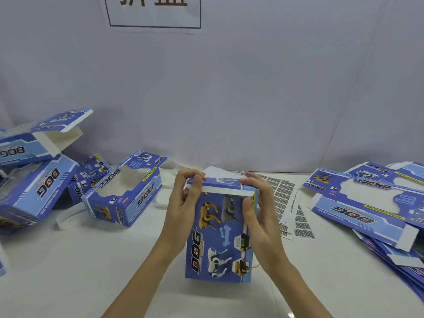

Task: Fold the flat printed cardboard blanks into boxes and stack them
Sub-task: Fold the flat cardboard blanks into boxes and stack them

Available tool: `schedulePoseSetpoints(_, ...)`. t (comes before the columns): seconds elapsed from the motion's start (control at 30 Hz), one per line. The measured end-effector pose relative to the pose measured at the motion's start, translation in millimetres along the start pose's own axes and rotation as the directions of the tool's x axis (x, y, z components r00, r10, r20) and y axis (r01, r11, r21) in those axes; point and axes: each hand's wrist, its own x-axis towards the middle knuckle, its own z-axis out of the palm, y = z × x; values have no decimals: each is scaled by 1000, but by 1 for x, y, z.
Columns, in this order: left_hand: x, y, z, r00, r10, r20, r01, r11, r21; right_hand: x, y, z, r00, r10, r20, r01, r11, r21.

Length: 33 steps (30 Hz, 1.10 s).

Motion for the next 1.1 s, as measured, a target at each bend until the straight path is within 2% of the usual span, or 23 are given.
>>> schedulePoseSetpoints(0.07, 1, 2, -3, 996, 27, -89, -32, 998, -48, 1, -1, -1, 991, 85, 106, -92, 994, 66)
schedulePoseSetpoints(0.13, 4, 6, -7, 984, -9, -181, -14, 992, -125, 4, -3, -2, 954, 247, 170, -258, 965, 41)
schedulePoseSetpoints(0.17, 6, 8, -9, 976, -57, -209, 23, 986, -164, 5, -5, -3, 908, 364, 208, -378, 926, 30)
schedulePoseSetpoints(0.23, 6, 7, -16, 943, -221, -250, 150, 950, -273, 6, -4, -11, 767, 542, 345, -594, 802, 61)
schedulePoseSetpoints(0.3, 6, 2, -21, 907, -364, -214, 269, 888, -372, 9, -6, -15, 628, 616, 476, -743, 657, 130)
schedulePoseSetpoints(0.37, 6, -3, -24, 912, -380, -153, 298, 872, -388, 11, -7, -12, 557, 628, 543, -796, 590, 134)
schedulePoseSetpoints(0.4, 6, -6, -23, 917, -362, -164, 283, 885, -370, 12, -7, -9, 553, 640, 533, -797, 593, 114)
schedulePoseSetpoints(0.47, 7, -12, -21, 913, -301, -276, 220, 932, -289, 14, -4, -3, 598, 628, 499, -770, 623, 139)
schedulePoseSetpoints(0.53, 8, -17, -20, 891, -93, -445, 94, 995, -20, 8, 1, 2, 668, 584, 461, -721, 661, 207)
schedulePoseSetpoints(0.57, 8, -17, -19, 882, 43, -469, 37, 986, 161, 4, 4, 4, 720, 572, 393, -680, 696, 231)
schedulePoseSetpoints(0.6, 8, -17, -19, 898, 117, -424, 13, 956, 292, 4, 10, 9, 777, 566, 275, -623, 752, 214)
schedulePoseSetpoints(0.63, 8, -16, -16, 940, 93, -327, 21, 945, 328, 1, 15, 10, 840, 526, 133, -542, 826, 158)
schedulePoseSetpoints(0.67, 7, -13, -12, 980, -14, -197, 71, 957, 283, 2, 19, 12, 891, 453, 21, -454, 889, 63)
schedulePoseSetpoints(0.73, 4, -16, -4, 977, -212, -12, 212, 968, 137, 1, 24, 11, 964, 267, -16, -266, 954, -141)
schedulePoseSetpoints(0.8, 4, -22, -1, 975, -216, -50, 221, 965, 142, -2, 27, 4, 992, 129, 16, -119, 951, -287)
schedulePoseSetpoints(0.87, 6, -28, -7, 964, -223, -145, 241, 963, 118, -1, 30, -4, 998, 63, 2, -58, 939, -340)
schedulePoseSetpoints(0.93, 10, -25, -17, 947, -281, -156, 287, 958, 20, 3, 30, -6, 989, 148, -17, -147, 955, -259)
schedulePoseSetpoints(1.03, 13, -20, -26, 938, -338, -75, 334, 941, -55, 4, 28, -6, 907, 388, 163, -395, 919, 7)
schedulePoseSetpoints(1.1, 13, -19, -27, 932, -361, -37, 356, 929, -105, 2, 29, -2, 876, 433, 211, -458, 885, 85)
